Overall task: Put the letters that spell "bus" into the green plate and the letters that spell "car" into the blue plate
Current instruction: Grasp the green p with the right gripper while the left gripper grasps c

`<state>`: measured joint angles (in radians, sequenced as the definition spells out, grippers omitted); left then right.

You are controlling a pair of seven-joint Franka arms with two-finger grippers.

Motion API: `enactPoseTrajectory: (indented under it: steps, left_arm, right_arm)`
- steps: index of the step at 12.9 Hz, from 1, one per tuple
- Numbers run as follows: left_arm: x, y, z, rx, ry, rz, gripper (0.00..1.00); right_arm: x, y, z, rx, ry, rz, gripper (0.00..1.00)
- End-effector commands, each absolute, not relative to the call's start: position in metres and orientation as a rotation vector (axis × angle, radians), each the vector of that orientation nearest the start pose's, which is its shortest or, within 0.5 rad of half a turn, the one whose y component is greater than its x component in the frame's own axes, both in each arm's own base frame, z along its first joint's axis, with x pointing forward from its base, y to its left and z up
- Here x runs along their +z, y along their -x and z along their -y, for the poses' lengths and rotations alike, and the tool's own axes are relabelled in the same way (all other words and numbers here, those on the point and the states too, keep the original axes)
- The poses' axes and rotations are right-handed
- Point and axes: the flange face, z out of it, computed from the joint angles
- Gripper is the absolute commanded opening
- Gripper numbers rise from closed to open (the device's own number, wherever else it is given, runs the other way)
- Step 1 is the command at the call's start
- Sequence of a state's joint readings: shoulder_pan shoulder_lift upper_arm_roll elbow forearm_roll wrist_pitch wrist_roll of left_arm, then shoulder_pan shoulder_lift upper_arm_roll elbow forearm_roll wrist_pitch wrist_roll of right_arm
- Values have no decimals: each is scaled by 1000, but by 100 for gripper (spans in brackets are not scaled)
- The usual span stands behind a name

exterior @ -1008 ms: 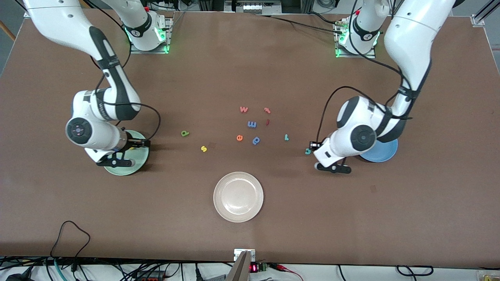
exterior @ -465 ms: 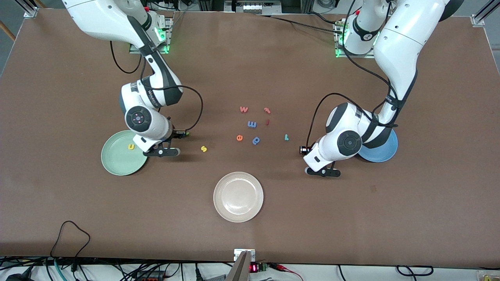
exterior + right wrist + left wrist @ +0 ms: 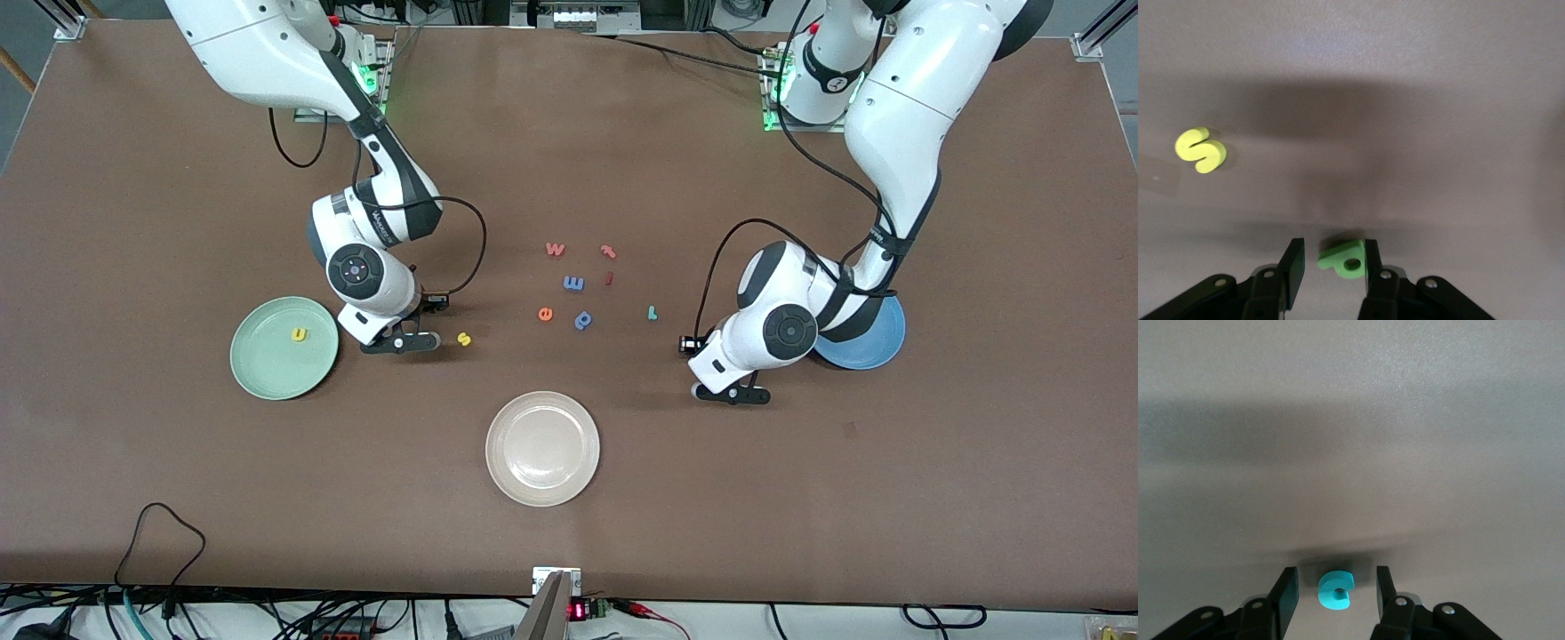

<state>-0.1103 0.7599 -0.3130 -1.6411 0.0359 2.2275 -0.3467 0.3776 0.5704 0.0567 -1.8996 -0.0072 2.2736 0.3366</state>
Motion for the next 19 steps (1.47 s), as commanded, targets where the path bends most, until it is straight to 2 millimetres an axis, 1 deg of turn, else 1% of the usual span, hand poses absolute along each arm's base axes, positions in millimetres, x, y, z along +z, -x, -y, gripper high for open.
enactPoseTrajectory:
  steps: [1,6,8,10,14,17,19]
  left_arm:
    - [175,-621,259,324,3239,-34,54]
    - [164,-616,260,352,3228,-38,47]
    - [163,-615,261,357,3224,-39,45]
    - [163,-615,261,356,3223,-36,43]
    - [156,-612,264,342,3184,-52,43]
    - [157,-608,274,329,3167,-45,43]
    - [156,-608,273,331,3165,-41,42]
  right_arm:
    - [183,-551,-257,289,3168,219,44]
    - [178,-547,-254,317,3170,227,46]
    - [181,-547,-254,315,3169,235,46]
    - [184,-550,-250,312,3157,299,46]
    - [183,-549,-247,324,3157,307,46]
    - [185,-550,-247,321,3158,298,46]
    - [185,-549,-248,323,3160,293,46]
